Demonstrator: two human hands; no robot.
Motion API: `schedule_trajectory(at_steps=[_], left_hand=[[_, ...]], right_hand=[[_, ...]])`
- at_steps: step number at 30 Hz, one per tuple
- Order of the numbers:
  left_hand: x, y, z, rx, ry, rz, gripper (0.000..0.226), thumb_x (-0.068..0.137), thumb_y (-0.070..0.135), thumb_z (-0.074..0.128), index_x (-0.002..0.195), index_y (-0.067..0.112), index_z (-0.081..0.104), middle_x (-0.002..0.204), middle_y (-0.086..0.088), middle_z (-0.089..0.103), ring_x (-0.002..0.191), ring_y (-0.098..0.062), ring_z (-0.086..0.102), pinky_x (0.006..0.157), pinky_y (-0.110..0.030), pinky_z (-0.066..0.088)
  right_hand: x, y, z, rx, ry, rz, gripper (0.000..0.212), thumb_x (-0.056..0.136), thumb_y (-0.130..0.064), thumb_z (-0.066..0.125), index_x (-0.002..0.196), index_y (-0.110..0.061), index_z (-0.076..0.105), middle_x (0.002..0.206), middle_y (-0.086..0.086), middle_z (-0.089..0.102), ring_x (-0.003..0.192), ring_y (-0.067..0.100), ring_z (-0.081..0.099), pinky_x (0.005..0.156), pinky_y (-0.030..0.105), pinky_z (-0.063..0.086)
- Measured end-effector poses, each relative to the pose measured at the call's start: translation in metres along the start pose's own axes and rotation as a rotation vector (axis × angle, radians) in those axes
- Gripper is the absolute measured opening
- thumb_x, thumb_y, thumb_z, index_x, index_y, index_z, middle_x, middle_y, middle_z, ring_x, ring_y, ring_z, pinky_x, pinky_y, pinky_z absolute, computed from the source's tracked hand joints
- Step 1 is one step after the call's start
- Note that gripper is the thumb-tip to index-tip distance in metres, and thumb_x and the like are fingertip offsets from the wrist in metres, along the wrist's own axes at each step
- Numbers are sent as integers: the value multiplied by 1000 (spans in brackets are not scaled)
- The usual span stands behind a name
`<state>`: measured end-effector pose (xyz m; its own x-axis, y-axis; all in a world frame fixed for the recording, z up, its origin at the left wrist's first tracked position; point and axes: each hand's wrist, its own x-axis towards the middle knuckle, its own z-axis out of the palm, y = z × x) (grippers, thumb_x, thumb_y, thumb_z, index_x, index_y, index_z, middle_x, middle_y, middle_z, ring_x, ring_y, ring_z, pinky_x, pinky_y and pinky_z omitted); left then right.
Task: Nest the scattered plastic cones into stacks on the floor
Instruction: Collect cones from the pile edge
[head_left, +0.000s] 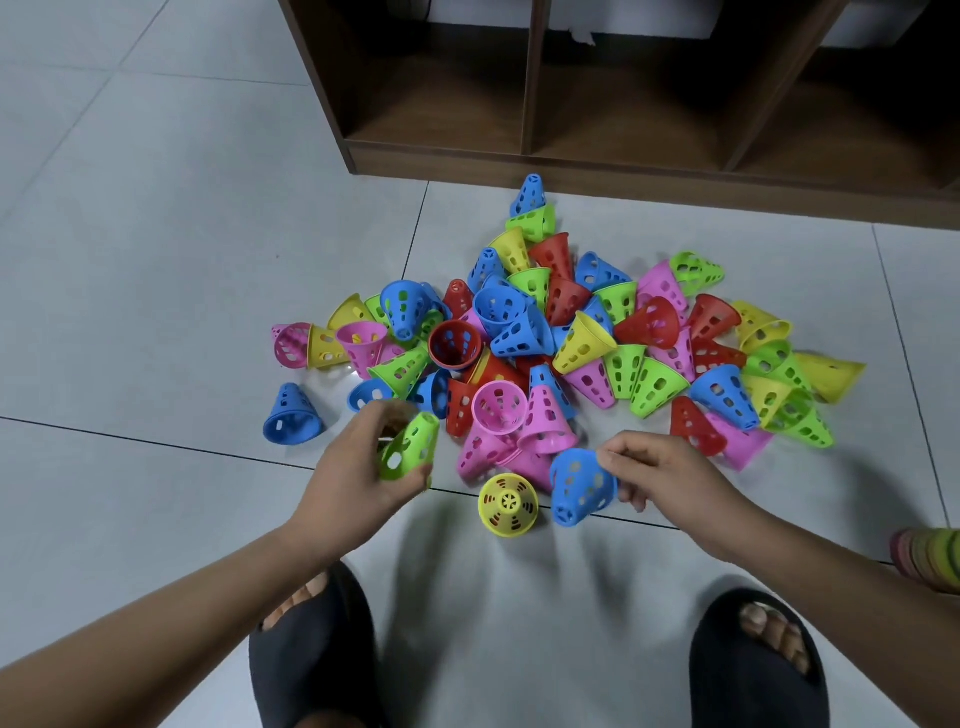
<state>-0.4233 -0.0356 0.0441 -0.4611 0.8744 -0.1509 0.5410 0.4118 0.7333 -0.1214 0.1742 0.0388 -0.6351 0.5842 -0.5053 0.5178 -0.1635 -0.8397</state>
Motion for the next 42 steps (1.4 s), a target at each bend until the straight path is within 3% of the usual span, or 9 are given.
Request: schedule_trajectory(at_steps=[5, 8, 14, 23, 27, 31, 35, 39, 42], left_hand=[[-2, 38, 1, -167, 4, 95, 57, 89, 25, 88, 135, 27, 56, 127, 17, 64, 120, -15, 67, 102, -34, 57], [-7, 58, 2, -263, 21, 144, 55, 90, 21, 86, 135, 25, 56, 127, 15, 65, 123, -20, 67, 102, -34, 57], [-16, 80, 5, -367, 2, 218, 57, 89, 18, 86, 136, 26, 55, 129, 9, 64, 124, -24, 66, 100, -35, 58], [-23, 35, 43, 3, -239, 342, 49, 93, 40, 81, 134, 34, 54, 127, 19, 55, 117, -4, 59, 96, -36, 55], [-19, 17, 37, 12, -290, 315, 55, 90, 55, 82, 134, 34, 57, 129, 22, 59, 122, -2, 60, 102, -24, 50], [-6, 0, 18, 39, -170, 222, 40, 97, 63, 69, 125, 35, 62, 116, 21, 64, 113, -3, 63, 91, -20, 51], [22, -37, 0, 73, 44, 61, 10, 101, 42, 70, 108, 36, 65, 105, 18, 67, 100, -7, 66, 78, -30, 55], [44, -75, -24, 181, 242, -28, 18, 95, 17, 75, 99, 31, 64, 96, 10, 65, 85, -9, 62, 78, -40, 55], [51, -89, -40, 219, 318, -16, 15, 97, 18, 73, 94, 28, 63, 92, 9, 64, 79, -10, 61, 73, -37, 51]], right_hand=[[-11, -20, 23, 288, -149, 88, 21, 106, -18, 63, 91, -9, 75, 76, 13, 57, 68, 20, 53, 62, 30, 45], [-13, -22, 35, 306, -194, 101, 21, 106, -18, 63, 101, 0, 72, 78, 13, 60, 70, 19, 57, 64, 28, 47], [-11, -19, 52, 212, -168, 164, 12, 103, -11, 67, 111, -6, 74, 94, 15, 80, 87, 25, 76, 81, 37, 62], [-7, -20, 50, 171, 62, 106, 14, 100, -8, 68, 112, -13, 62, 104, 16, 73, 84, 26, 78, 71, 35, 61], [-1, -24, 47, 219, 93, 33, 31, 101, -8, 68, 125, -24, 59, 112, 9, 73, 90, 26, 79, 77, 37, 63], [5, -25, 46, 238, 44, 24, 43, 102, -5, 64, 137, -31, 60, 123, 2, 72, 97, 25, 79, 82, 36, 64], [8, -25, 45, 237, 52, 50, 36, 104, -6, 62, 134, -25, 65, 128, 3, 71, 100, 23, 79, 89, 41, 64], [8, -25, 40, 249, 80, 76, 31, 103, -6, 63, 129, -22, 70, 123, 6, 72, 99, 23, 79, 86, 38, 63], [7, -25, 37, 239, 110, 71, 26, 104, -8, 63, 124, -21, 72, 116, 6, 75, 98, 22, 79, 78, 31, 62]])
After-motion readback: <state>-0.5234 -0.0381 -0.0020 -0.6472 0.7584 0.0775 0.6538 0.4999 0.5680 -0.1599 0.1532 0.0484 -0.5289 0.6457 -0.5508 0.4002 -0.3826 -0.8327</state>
